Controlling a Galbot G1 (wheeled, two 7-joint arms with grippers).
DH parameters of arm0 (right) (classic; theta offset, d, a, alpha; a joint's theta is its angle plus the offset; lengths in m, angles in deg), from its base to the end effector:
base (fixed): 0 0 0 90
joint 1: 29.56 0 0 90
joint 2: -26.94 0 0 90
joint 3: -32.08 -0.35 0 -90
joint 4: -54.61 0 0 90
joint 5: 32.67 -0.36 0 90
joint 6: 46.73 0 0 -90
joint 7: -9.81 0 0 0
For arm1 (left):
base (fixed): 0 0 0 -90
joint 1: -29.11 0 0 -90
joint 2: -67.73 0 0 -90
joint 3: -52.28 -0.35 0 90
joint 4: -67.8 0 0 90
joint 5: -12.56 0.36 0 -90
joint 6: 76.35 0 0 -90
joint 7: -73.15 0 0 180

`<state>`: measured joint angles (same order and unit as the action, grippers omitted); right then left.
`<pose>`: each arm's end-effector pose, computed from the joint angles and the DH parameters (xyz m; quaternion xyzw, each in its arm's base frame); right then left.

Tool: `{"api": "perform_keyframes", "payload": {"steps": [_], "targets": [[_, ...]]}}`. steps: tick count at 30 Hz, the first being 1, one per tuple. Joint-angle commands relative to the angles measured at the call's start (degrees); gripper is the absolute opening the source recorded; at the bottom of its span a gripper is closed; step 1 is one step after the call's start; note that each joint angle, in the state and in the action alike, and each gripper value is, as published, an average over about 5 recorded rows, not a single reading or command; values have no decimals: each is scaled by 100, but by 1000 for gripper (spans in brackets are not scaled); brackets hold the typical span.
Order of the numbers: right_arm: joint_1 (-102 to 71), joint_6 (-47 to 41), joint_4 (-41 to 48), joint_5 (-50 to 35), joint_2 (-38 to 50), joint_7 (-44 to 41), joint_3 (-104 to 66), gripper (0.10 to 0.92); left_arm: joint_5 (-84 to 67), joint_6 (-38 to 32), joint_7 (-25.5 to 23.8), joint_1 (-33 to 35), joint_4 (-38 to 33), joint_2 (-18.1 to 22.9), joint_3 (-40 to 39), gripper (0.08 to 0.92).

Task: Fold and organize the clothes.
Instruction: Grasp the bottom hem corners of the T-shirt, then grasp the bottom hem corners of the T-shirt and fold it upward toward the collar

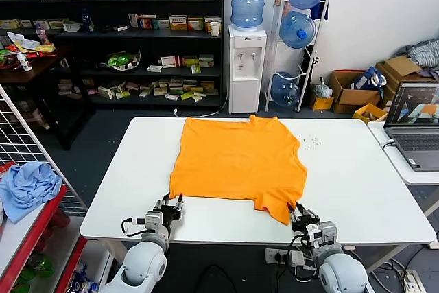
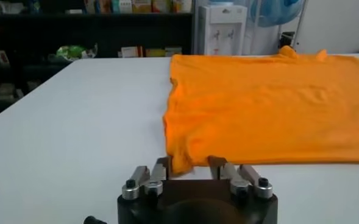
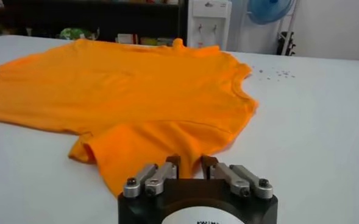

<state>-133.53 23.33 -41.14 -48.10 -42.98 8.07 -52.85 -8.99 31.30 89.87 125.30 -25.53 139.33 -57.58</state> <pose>0.2724 -0.0781 -0.3828 0.0699 -0.9627 0.0373 0.2586 0.2982 -0.0120 -0.3852 -0.0332 -0.9714 -0.0195 0.2342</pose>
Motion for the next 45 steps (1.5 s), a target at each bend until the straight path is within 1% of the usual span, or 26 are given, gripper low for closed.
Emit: {"api": "perform_keyframes", "payload": {"steps": [1, 4, 10, 12, 18, 23, 26, 30, 34, 38, 45], "targets": [[-18, -54, 15, 92, -1, -22, -9, 153, -14, 51, 14, 103, -190, -37, -7, 360], [-163, -61, -217, 130, 37, -7, -45, 123, -14, 39, 18, 194, -327, -93, -12, 273], [-682, -86, -973, 263, 262, 44, -228, 124, -13, 42, 69, 424, -868, -285, -35, 115], [-907, -114, -1247, 296, 351, 58, -307, 124, -13, 45, 81, 519, -1050, -376, -29, 94], [-1683, -151, -1966, 511, 567, 86, -534, 124, 7, 35, 82, 963, -1530, -663, -5, 92], [-1800, -12, -2128, 653, 661, 165, -630, 124, 121, -80, 58, 1388, -1835, -788, 36, 92], [-1575, 229, -1934, 684, 694, 181, -613, 124, 252, -201, 40, 1386, -1824, -727, 32, 92], [-1070, 660, -1399, 687, 784, 159, -505, 124, 457, -424, 12, 1083, -1565, -528, 27, 92], [-425, 1038, -765, 632, 837, 175, -344, 124, 744, -726, -44, 736, -1121, -300, 30, 92], [247, 1292, -154, 576, 824, 193, -133, 124, 796, -810, -53, 331, -609, -132, 11, 92], [1348, 1363, 837, 577, 791, 145, 451, 124, 747, -829, -51, -418, 251, -88, -119, 92]]}}
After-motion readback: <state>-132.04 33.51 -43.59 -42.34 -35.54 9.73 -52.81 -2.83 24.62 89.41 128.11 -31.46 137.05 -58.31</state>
